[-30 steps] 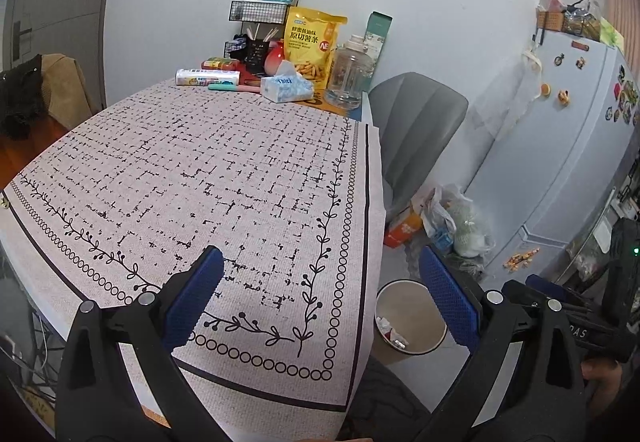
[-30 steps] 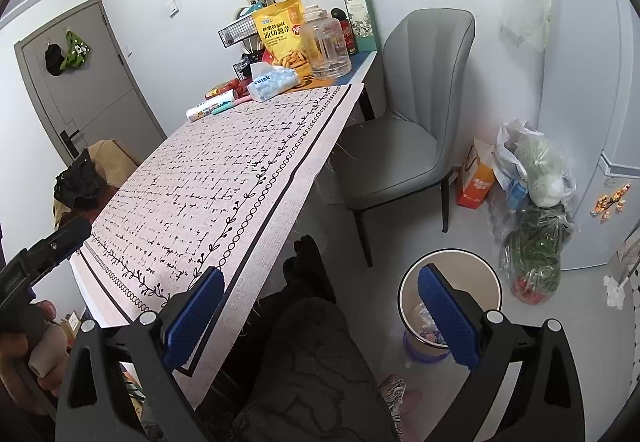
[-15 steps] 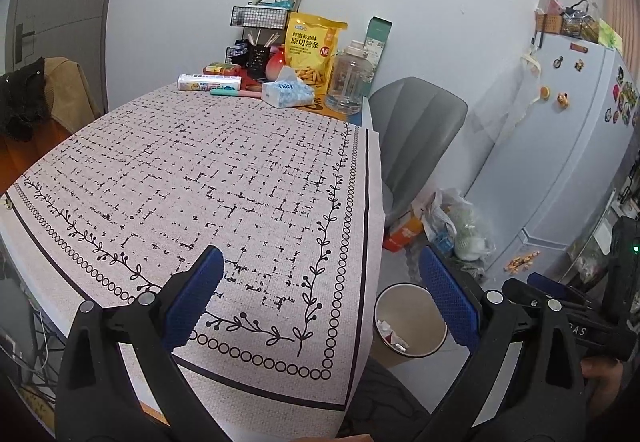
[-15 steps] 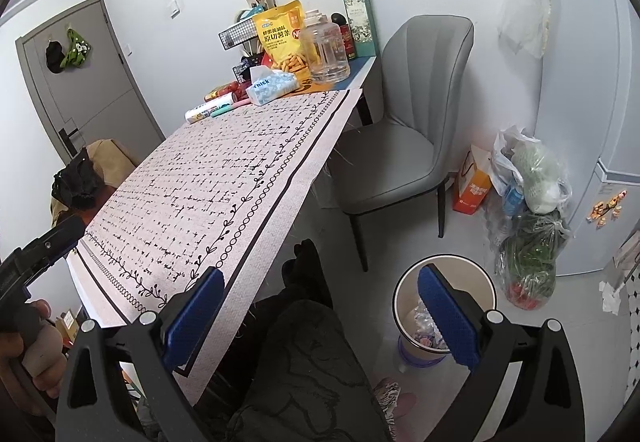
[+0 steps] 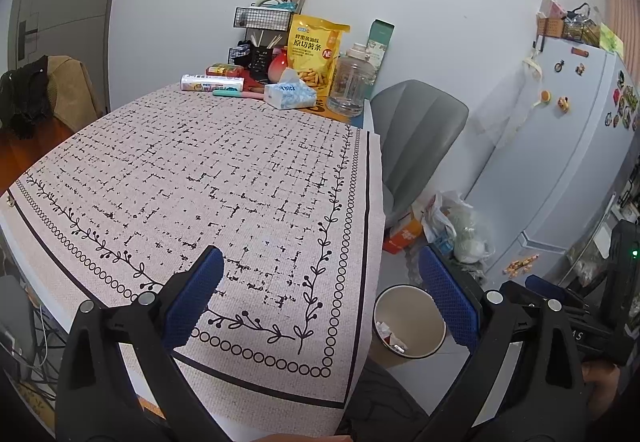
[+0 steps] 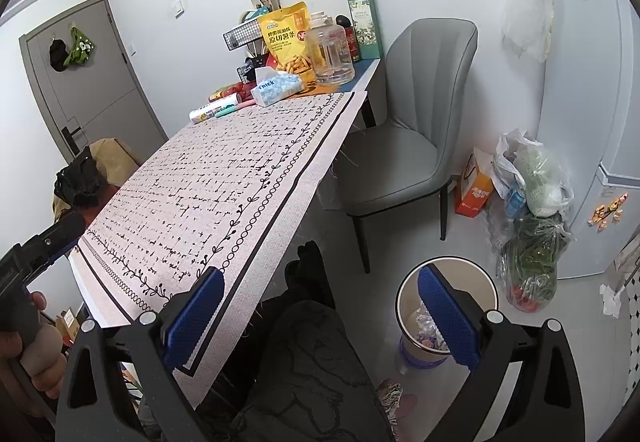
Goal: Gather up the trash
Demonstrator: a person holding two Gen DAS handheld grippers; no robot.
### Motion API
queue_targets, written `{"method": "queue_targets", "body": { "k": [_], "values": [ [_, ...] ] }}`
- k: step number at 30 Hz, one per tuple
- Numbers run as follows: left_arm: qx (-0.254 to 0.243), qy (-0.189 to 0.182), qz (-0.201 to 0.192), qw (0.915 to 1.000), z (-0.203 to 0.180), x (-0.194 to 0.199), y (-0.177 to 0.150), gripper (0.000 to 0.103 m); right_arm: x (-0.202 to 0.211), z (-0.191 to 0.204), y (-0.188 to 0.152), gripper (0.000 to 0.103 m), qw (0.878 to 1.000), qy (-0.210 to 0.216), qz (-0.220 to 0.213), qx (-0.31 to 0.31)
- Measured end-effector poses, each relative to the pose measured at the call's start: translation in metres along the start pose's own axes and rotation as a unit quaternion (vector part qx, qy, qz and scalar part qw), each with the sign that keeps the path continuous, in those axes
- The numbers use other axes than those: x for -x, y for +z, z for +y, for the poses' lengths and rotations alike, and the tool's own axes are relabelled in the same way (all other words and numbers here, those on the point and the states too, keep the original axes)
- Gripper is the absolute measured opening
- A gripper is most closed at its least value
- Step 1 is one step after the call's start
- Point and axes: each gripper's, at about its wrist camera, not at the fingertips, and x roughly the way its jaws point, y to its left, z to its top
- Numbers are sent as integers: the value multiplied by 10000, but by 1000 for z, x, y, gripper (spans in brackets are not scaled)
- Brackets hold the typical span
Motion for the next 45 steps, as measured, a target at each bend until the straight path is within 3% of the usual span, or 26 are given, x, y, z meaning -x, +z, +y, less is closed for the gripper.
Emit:
{"method": "queue_targets", "body": {
  "k": [35, 45],
  "values": [
    [-19, 109, -57, 9999, 0, 4, -1, 97, 2, 8, -1, 95, 9998, 106, -21, 154],
    [-26, 62, 86, 9999, 2, -4, -6, 97, -2, 9, -4, 95, 9998, 112, 50, 136]
  ]
}}
